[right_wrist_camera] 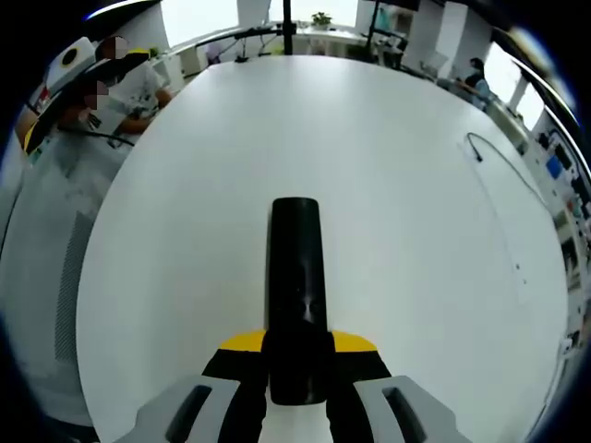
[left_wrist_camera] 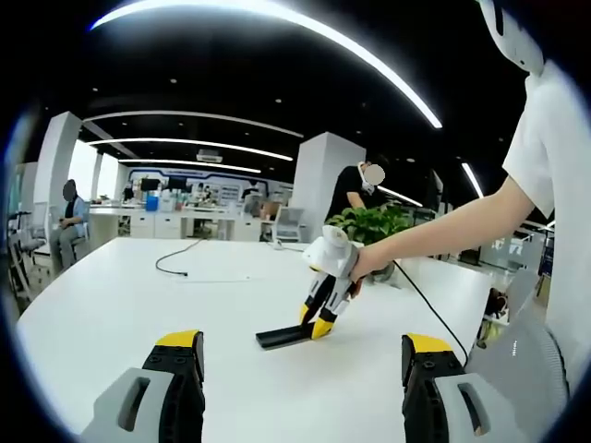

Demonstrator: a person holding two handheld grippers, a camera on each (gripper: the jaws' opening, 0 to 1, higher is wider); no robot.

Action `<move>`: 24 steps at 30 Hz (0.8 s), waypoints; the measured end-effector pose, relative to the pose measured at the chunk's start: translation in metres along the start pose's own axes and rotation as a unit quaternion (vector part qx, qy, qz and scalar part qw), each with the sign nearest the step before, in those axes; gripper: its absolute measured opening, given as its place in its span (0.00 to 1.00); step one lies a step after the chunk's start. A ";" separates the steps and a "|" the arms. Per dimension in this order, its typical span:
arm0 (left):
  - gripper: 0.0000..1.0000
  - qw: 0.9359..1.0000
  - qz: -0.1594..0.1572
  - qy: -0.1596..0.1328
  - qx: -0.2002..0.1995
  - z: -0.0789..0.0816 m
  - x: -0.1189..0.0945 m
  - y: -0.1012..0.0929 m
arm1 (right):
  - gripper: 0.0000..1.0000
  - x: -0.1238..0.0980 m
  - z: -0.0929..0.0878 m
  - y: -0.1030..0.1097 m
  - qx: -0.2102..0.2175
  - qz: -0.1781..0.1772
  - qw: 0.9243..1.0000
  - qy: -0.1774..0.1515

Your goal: Press the specified remote control buttons in sequence, fully releasing each button before pressing the next.

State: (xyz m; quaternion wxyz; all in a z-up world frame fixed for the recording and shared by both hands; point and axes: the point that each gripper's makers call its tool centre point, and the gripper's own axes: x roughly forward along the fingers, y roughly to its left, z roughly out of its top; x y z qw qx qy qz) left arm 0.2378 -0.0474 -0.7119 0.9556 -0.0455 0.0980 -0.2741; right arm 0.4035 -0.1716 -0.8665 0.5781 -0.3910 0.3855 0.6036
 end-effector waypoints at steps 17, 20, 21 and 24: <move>0.92 1.000 0.002 0.001 -0.001 0.000 0.000 0.001 | 0.21 0.000 0.001 -0.011 -0.004 0.000 1.000 -0.004; 0.92 1.000 0.003 0.000 -0.001 0.001 -0.001 0.001 | 0.21 0.000 0.001 -0.011 -0.006 0.000 1.000 -0.005; 0.92 1.000 0.003 -0.001 -0.002 0.001 -0.001 0.001 | 0.21 0.000 0.001 -0.011 -0.007 0.000 1.000 -0.005; 0.92 1.000 0.002 -0.001 -0.004 0.001 -0.001 0.001 | 0.21 0.000 0.002 -0.012 -0.007 -0.001 1.000 -0.006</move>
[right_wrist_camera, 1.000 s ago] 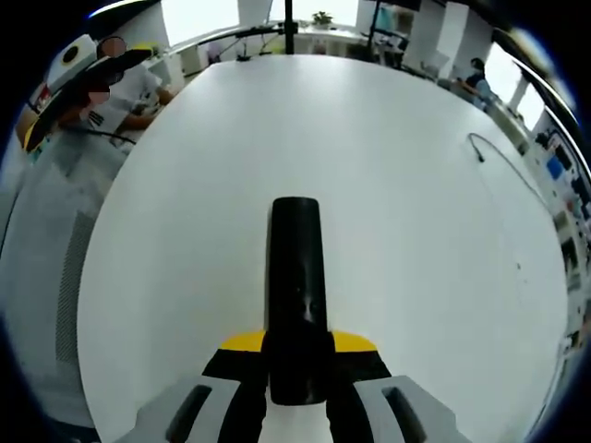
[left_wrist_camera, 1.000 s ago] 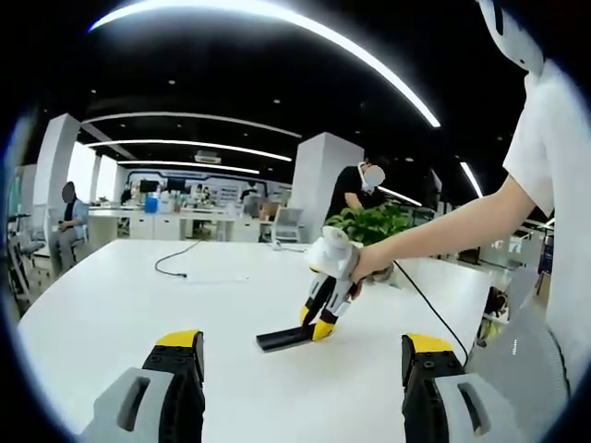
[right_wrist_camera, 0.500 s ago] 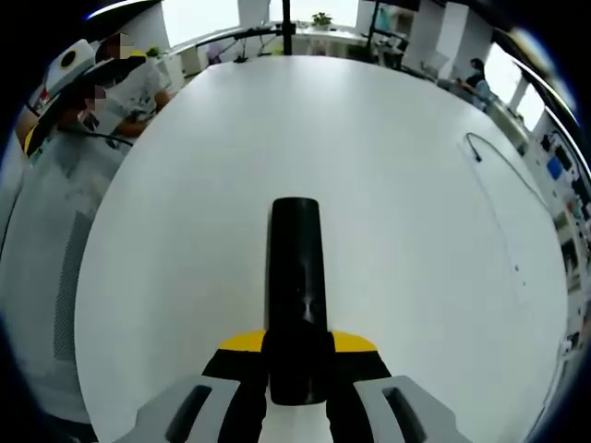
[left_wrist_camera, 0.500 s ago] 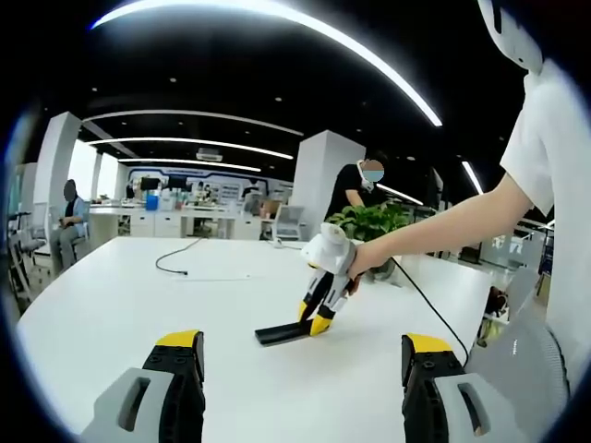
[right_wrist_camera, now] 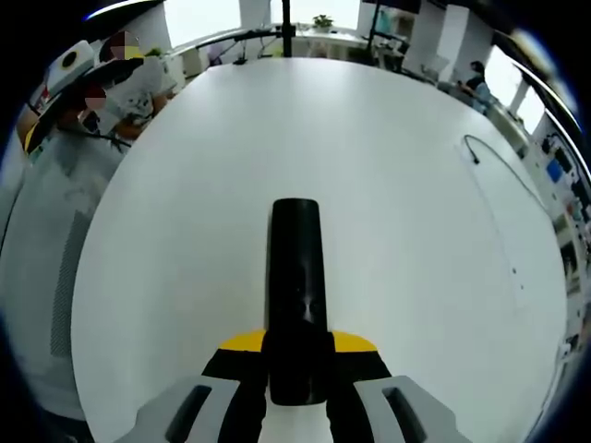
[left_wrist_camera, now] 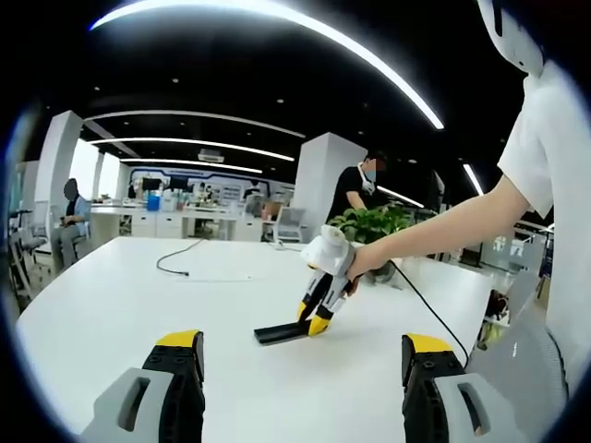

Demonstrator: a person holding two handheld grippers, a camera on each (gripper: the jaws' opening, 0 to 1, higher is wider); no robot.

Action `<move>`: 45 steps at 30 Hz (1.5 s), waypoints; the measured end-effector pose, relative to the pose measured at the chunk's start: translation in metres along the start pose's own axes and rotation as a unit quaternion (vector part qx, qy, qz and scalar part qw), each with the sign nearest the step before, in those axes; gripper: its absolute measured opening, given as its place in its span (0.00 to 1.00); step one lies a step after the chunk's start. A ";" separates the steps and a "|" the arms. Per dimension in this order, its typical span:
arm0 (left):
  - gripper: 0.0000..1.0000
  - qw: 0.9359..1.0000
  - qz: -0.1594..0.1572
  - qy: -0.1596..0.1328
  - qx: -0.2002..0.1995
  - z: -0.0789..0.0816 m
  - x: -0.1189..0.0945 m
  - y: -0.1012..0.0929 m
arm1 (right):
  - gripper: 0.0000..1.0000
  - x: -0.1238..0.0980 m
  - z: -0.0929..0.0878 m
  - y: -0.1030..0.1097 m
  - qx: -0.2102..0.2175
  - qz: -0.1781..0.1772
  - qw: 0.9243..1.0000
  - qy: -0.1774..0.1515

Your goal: Press the specified remote control buttons in sequence, fully releasing each button before pressing the next.

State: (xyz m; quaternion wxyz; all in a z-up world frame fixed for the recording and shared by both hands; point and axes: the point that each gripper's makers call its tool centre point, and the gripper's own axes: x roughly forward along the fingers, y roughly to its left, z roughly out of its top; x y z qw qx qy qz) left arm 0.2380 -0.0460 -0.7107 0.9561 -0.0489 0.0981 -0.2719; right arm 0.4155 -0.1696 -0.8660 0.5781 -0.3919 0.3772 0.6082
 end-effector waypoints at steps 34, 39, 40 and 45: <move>0.92 1.000 0.009 -0.001 -0.014 -0.002 0.000 0.006 | 0.47 -0.012 0.017 0.002 0.263 -0.016 0.940 -0.218; 0.92 1.000 0.009 -0.002 -0.016 -0.002 0.000 0.006 | 0.58 -0.020 0.020 0.000 0.268 -0.049 0.930 -0.248; 0.92 1.000 0.009 -0.002 -0.016 -0.002 0.000 0.006 | 0.60 -0.023 0.021 0.000 0.271 -0.055 0.926 -0.256; 0.92 1.000 0.010 -0.002 -0.016 -0.002 0.000 0.006 | 0.69 -0.035 0.028 0.001 0.272 -0.076 0.913 -0.294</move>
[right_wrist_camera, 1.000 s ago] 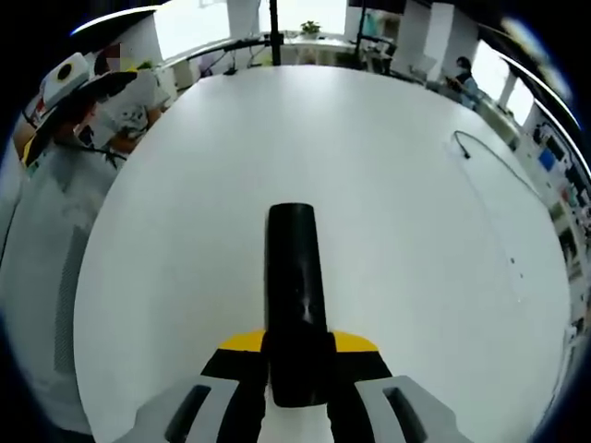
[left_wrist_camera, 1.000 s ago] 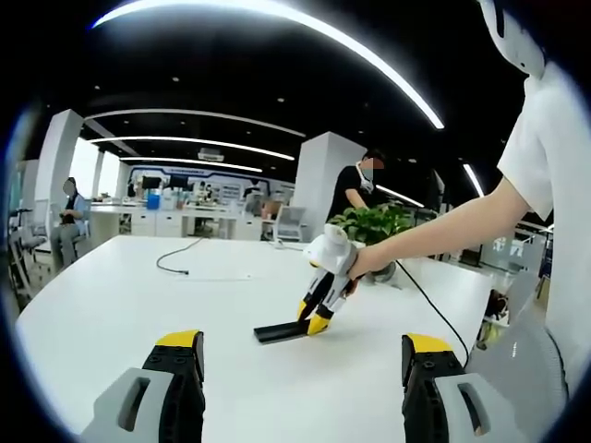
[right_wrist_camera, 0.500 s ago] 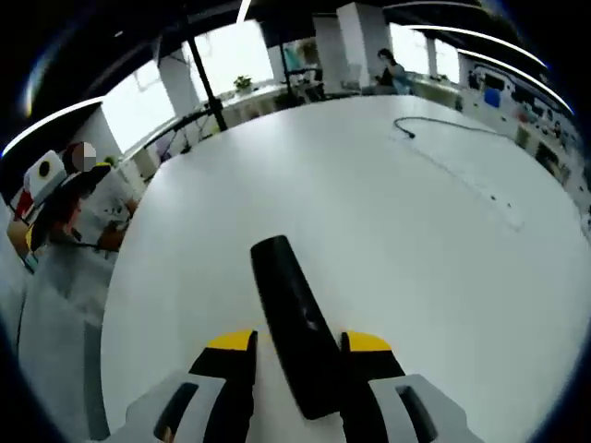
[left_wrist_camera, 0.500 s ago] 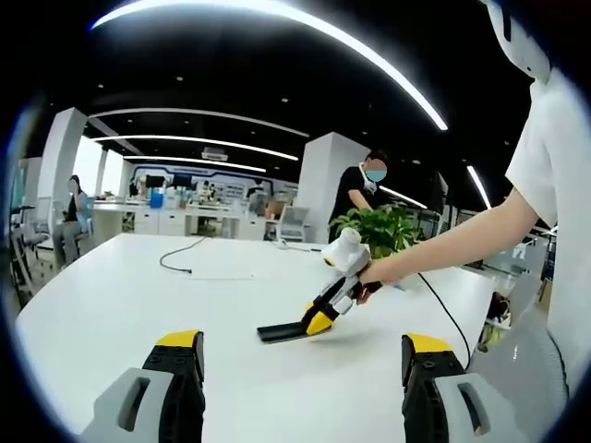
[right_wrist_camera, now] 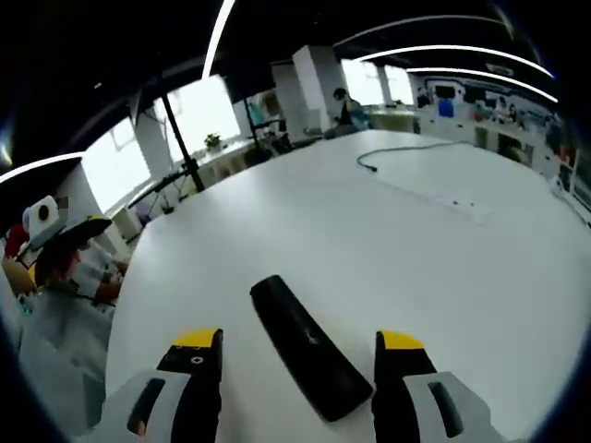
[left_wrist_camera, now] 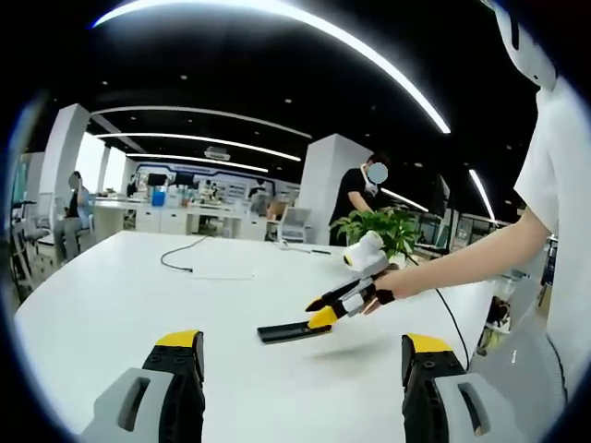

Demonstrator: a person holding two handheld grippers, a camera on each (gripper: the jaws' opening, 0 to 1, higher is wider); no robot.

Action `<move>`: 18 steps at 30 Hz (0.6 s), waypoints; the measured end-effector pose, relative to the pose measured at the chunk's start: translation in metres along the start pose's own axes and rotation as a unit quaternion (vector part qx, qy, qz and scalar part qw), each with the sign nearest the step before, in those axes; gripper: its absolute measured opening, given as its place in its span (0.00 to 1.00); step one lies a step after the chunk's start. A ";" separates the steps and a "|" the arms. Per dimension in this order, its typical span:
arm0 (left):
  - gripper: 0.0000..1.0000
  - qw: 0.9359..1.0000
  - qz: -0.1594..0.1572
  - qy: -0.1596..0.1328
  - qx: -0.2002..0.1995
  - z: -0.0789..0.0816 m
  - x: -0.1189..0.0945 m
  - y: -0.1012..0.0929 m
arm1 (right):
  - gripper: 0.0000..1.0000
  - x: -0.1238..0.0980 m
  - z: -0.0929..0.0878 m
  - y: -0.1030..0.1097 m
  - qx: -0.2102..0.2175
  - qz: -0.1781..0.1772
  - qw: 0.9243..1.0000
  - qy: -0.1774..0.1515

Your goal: Press the specified remote control buttons in sequence, fully releasing each button before pressing the next.

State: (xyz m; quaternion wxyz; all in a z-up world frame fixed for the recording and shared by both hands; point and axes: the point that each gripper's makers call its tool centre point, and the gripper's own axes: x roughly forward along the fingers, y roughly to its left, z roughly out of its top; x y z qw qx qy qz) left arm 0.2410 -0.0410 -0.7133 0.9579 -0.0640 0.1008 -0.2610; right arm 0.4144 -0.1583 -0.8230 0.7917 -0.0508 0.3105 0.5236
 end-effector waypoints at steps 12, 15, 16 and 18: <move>0.91 1.000 0.001 -0.002 0.002 0.001 0.000 0.001 | 0.81 -0.022 0.022 0.009 0.006 -0.034 0.998 -0.052; 0.91 1.000 0.000 -0.003 0.004 0.001 0.000 0.000 | 0.83 -0.031 0.024 0.008 -0.002 -0.052 0.997 -0.058; 0.91 1.000 0.001 -0.003 0.005 0.002 -0.001 0.000 | 0.83 -0.032 0.025 0.008 -0.002 -0.053 0.997 -0.060; 0.91 1.000 0.001 -0.005 0.005 0.002 -0.001 0.000 | 0.86 -0.038 0.030 0.010 0.000 -0.060 0.996 -0.072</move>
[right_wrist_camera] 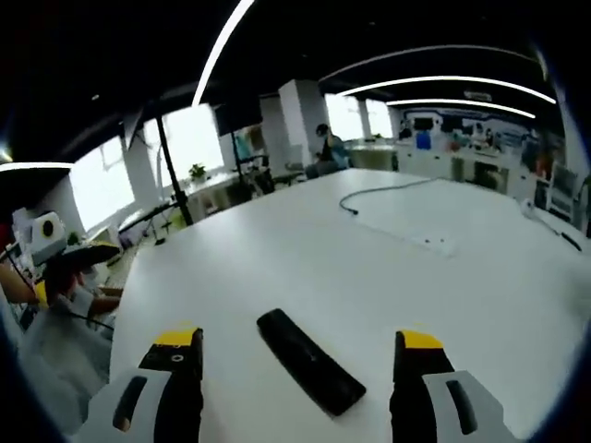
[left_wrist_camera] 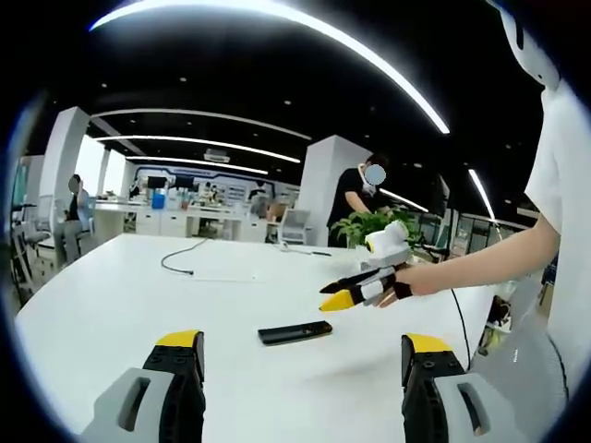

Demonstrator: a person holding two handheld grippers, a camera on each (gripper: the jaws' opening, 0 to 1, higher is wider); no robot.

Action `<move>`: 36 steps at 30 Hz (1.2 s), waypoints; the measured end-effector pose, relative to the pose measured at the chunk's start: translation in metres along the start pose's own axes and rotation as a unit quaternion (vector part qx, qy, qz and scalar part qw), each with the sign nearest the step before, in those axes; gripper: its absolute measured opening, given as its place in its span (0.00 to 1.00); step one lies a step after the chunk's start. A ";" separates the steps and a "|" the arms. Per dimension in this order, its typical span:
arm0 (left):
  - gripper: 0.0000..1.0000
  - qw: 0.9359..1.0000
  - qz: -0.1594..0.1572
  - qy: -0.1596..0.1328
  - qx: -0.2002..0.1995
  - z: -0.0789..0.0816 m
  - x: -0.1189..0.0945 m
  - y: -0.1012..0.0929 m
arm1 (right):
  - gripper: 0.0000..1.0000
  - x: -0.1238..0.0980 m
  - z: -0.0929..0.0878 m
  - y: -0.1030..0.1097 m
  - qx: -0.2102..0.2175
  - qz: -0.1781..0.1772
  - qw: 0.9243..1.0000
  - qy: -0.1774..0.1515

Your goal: Press the specified remote control buttons in sequence, fully releasing each button before pressing the next.

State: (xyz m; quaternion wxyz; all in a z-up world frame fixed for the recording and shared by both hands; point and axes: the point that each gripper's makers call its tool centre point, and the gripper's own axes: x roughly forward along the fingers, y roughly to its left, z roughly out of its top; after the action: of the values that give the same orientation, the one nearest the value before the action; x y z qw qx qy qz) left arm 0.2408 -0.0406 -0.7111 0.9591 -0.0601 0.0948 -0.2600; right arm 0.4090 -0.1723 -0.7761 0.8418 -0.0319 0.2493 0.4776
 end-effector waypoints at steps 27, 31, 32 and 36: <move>0.91 1.000 0.003 -0.015 0.013 0.006 -0.004 -0.002 | 0.98 -0.068 0.008 0.036 -0.040 -0.076 0.994 -0.065; 0.91 1.000 0.000 -0.014 0.014 0.006 -0.004 -0.003 | 0.99 -0.079 0.004 0.047 -0.057 -0.082 0.993 -0.061; 0.91 1.000 0.000 -0.014 0.015 0.006 -0.004 -0.004 | 0.99 -0.083 0.004 0.049 -0.059 -0.086 0.992 -0.064; 0.91 1.000 -0.002 -0.015 0.015 0.007 -0.004 -0.005 | 0.99 -0.095 0.006 0.056 -0.060 -0.095 0.991 -0.078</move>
State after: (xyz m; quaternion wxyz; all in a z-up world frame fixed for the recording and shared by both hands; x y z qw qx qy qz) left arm 0.2362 -0.0419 -0.7028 0.9607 -0.0502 0.0762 -0.2622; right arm 0.3259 -0.2145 -0.7176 0.8970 -0.0685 0.1498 0.4103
